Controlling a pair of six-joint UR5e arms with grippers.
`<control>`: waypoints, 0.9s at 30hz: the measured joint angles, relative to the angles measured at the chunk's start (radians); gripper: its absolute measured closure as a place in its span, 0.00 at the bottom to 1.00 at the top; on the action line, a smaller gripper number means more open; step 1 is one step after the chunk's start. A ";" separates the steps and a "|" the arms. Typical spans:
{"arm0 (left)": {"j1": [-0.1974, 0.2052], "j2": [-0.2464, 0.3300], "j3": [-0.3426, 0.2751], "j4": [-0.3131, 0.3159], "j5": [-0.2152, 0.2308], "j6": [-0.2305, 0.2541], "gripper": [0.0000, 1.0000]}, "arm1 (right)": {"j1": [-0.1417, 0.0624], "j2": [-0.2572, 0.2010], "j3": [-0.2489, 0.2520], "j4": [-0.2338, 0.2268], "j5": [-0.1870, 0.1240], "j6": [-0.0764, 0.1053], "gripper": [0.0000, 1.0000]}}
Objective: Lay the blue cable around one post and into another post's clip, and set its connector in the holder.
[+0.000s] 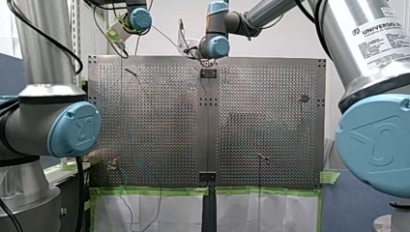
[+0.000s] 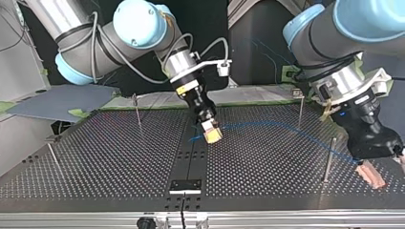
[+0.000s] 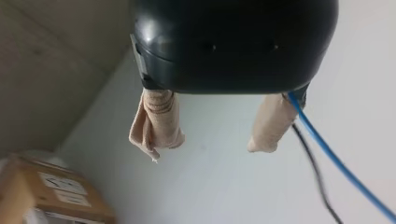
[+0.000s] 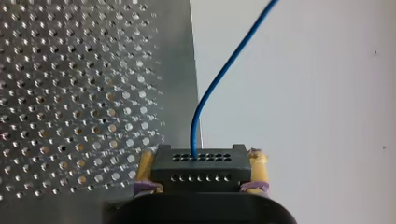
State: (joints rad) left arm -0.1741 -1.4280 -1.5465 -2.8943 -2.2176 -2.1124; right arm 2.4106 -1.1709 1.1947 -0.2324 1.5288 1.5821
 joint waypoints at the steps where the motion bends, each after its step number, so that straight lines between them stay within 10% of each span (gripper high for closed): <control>1: 0.013 -0.013 0.000 -0.012 0.013 -0.004 0.00 | 0.003 0.002 0.000 0.002 0.003 -0.003 1.00; 14: 0.138 -0.138 0.001 -0.047 0.139 -0.047 0.00 | 0.004 0.011 0.000 0.025 0.095 -0.044 1.00; 27: 0.254 -0.225 0.003 -0.043 0.254 -0.105 0.00 | 0.004 0.066 0.000 0.040 0.111 -0.059 1.00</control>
State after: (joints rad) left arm 0.0796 -1.6526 -1.5430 -2.9373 -1.9637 -2.2172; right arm 2.4149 -1.1045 1.1943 -0.1928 1.6395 1.5226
